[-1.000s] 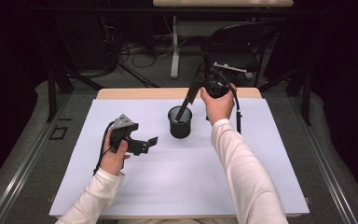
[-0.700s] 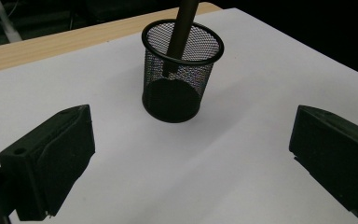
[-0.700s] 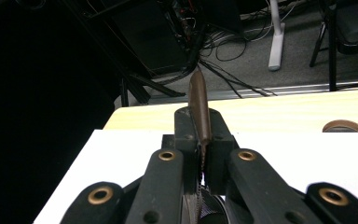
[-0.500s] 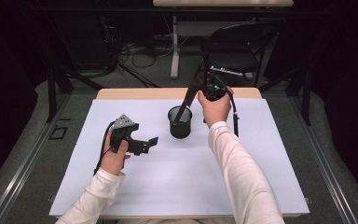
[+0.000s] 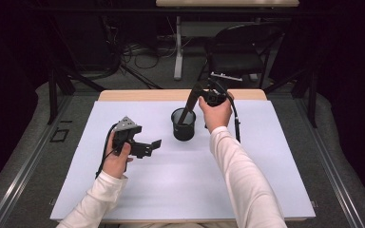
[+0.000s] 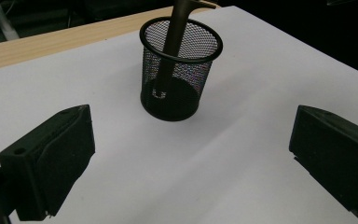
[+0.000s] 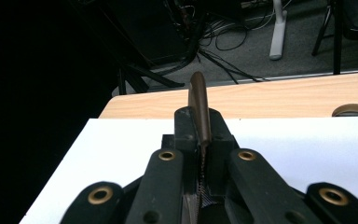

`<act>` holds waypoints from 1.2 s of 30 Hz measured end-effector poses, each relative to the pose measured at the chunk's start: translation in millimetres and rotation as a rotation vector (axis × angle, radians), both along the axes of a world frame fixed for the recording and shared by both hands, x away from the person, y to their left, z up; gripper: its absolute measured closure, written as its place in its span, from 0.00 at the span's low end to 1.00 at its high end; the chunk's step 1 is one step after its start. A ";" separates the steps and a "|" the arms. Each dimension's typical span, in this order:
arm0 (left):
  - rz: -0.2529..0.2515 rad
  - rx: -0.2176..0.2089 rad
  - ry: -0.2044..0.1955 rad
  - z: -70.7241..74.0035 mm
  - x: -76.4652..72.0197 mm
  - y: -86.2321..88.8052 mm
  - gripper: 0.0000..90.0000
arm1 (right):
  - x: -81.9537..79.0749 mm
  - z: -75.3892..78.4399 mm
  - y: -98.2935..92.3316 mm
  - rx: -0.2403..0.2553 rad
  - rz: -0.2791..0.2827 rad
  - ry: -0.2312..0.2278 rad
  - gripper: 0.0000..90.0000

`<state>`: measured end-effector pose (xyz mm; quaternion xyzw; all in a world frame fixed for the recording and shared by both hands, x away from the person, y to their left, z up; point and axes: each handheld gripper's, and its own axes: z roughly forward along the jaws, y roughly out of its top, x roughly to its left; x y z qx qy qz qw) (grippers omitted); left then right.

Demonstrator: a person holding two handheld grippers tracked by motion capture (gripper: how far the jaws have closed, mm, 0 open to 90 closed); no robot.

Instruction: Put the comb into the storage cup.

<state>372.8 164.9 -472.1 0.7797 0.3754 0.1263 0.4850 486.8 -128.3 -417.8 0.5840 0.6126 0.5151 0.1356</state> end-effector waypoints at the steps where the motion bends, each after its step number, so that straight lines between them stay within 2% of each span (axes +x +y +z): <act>1: 0.000 0.000 0.000 0.0 0.0 0.0 0.01 | 0.3 -0.9 0.5 0.002 -0.001 0.000 0.96; 13: 0.000 0.000 0.002 -0.3 -0.1 0.2 0.01 | 2.1 -9.3 4.2 -0.007 -0.001 0.016 0.96; 36: -0.002 0.004 0.002 -0.8 0.2 -0.1 0.01 | 1.3 -13.3 -0.7 0.022 -0.005 0.017 0.96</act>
